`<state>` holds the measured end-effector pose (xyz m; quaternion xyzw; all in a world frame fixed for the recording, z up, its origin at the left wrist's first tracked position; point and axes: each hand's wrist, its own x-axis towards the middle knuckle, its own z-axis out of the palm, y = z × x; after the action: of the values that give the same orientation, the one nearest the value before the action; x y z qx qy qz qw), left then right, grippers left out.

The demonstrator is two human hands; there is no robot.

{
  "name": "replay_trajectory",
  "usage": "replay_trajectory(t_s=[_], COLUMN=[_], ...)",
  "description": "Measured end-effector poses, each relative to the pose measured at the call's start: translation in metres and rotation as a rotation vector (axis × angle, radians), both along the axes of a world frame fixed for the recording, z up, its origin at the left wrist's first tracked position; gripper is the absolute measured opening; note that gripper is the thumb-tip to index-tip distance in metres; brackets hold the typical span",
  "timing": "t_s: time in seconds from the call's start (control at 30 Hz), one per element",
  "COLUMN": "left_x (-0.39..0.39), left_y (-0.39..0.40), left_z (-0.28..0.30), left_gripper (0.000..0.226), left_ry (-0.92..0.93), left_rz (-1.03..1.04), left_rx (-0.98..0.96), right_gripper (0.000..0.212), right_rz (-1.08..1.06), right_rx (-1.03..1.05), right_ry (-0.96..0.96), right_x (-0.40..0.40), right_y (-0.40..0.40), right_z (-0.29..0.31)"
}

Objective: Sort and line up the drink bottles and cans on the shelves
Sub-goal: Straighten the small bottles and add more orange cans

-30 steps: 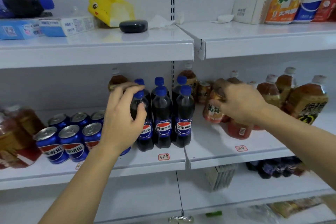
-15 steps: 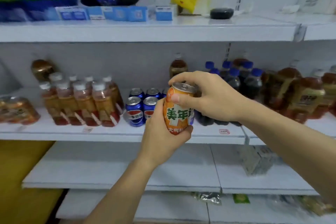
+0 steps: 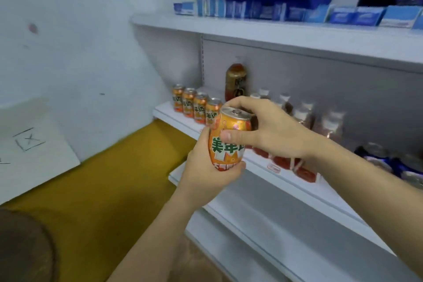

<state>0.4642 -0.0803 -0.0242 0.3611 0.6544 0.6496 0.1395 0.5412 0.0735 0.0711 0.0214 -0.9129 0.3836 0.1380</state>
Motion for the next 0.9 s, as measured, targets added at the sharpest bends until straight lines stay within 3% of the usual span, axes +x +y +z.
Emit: replay_trajectory(t_s=[0.2, 0.3, 0.5, 0.6, 0.8, 0.9], left_x=[-0.098, -0.147, -0.245, -0.3, -0.399, -0.453], left_y=[0.013, 0.03, 0.056, 0.072, 0.094, 0.09], left_z=[0.009, 0.014, 0.012, 0.009, 0.0, -0.026], left_gripper=[0.058, 0.064, 0.07, 0.071, 0.062, 0.053], left_ry=[-0.028, 0.001, 0.055, 0.123, 0.306, 0.171], left_rz=[0.088, 0.119, 0.053, 0.015, 0.116, 0.232], left_rx=[0.009, 0.022, -0.057, -0.067, -0.014, 0.084], right_gripper=[0.037, 0.028, 0.03, 0.03, 0.035, 0.026], right_rz=[-0.015, -0.001, -0.038, -0.121, -0.376, -0.497], right_rx=[-0.01, -0.081, -0.121, -0.214, -0.107, 0.043], right_ry=[0.037, -0.068, -0.232, -0.216, -0.139, -0.082], right_x=[-0.108, -0.157, -0.233, -0.27, -0.35, -0.392], right_y=[0.031, 0.048, 0.082, 0.092, 0.099, 0.102], right_z=[0.016, 0.032, 0.03, 0.024, 0.032, 0.024])
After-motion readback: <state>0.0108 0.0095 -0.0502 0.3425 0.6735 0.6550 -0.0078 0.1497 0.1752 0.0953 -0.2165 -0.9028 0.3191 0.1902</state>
